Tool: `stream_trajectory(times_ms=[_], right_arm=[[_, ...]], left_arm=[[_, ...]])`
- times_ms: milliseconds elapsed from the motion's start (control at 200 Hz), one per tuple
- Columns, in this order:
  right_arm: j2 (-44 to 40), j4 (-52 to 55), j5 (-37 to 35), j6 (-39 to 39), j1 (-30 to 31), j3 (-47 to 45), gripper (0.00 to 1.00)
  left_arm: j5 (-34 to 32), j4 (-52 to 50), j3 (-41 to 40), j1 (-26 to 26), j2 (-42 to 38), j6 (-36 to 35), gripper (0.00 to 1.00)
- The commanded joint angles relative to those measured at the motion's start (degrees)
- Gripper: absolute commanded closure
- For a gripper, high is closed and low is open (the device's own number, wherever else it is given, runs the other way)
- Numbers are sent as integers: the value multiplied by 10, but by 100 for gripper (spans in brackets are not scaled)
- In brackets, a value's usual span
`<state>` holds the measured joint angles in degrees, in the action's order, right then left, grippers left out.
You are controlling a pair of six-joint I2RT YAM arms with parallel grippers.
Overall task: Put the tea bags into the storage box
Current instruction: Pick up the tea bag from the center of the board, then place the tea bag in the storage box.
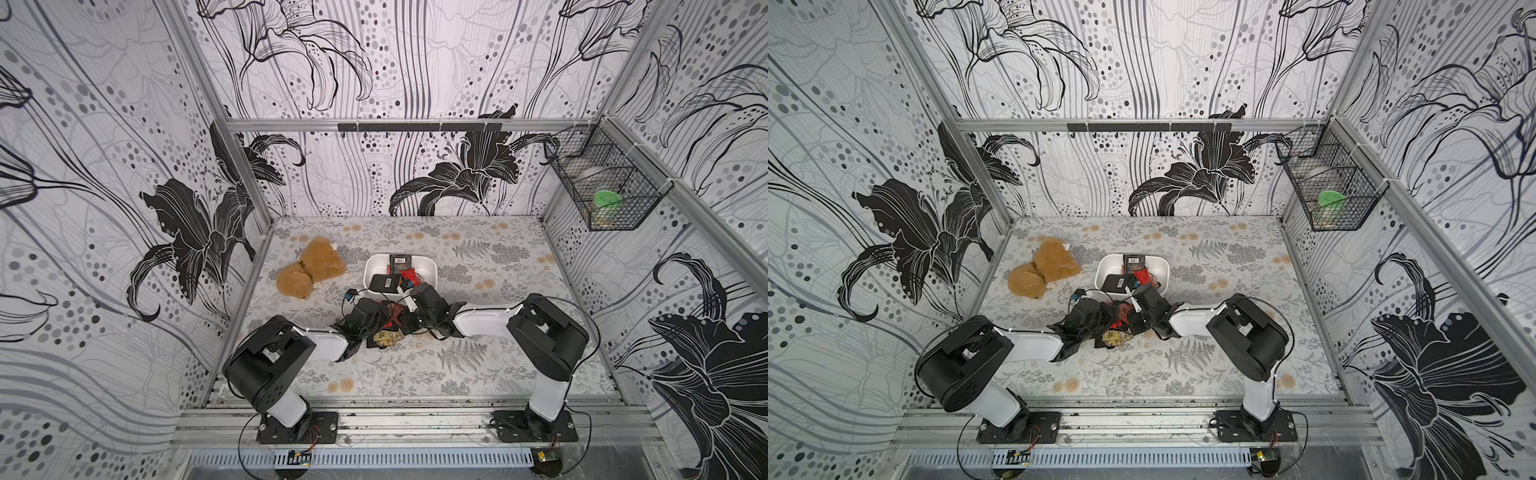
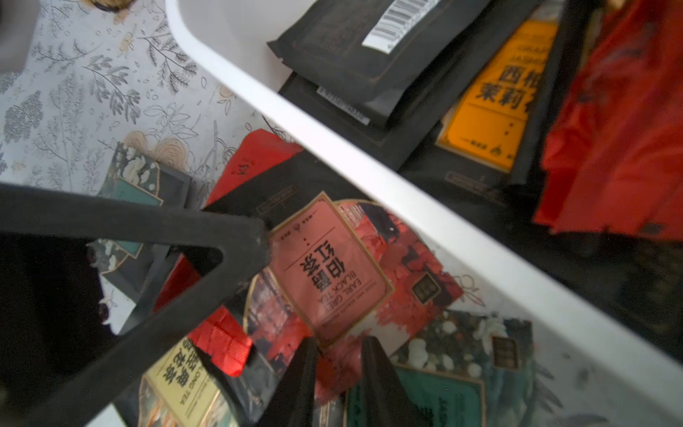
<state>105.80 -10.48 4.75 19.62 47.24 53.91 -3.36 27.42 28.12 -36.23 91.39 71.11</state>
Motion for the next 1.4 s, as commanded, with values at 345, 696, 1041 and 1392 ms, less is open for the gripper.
stream_trajectory(times_ms=[345,696,1041,1392], right_arm=[[-51,-23,-27,-14,5,-30,74],[-173,-80,-155,-1,5,-126,72],[-234,-95,-244,17,5,-172,71],[-270,-115,-250,11,5,-202,70]], left_arm=[[7,-4,-11,2,-24,-11,100],[-18,-128,-25,-39,-168,-27,100],[-67,-223,14,-48,-274,-61,100],[-139,-314,244,-28,-136,-162,100]])
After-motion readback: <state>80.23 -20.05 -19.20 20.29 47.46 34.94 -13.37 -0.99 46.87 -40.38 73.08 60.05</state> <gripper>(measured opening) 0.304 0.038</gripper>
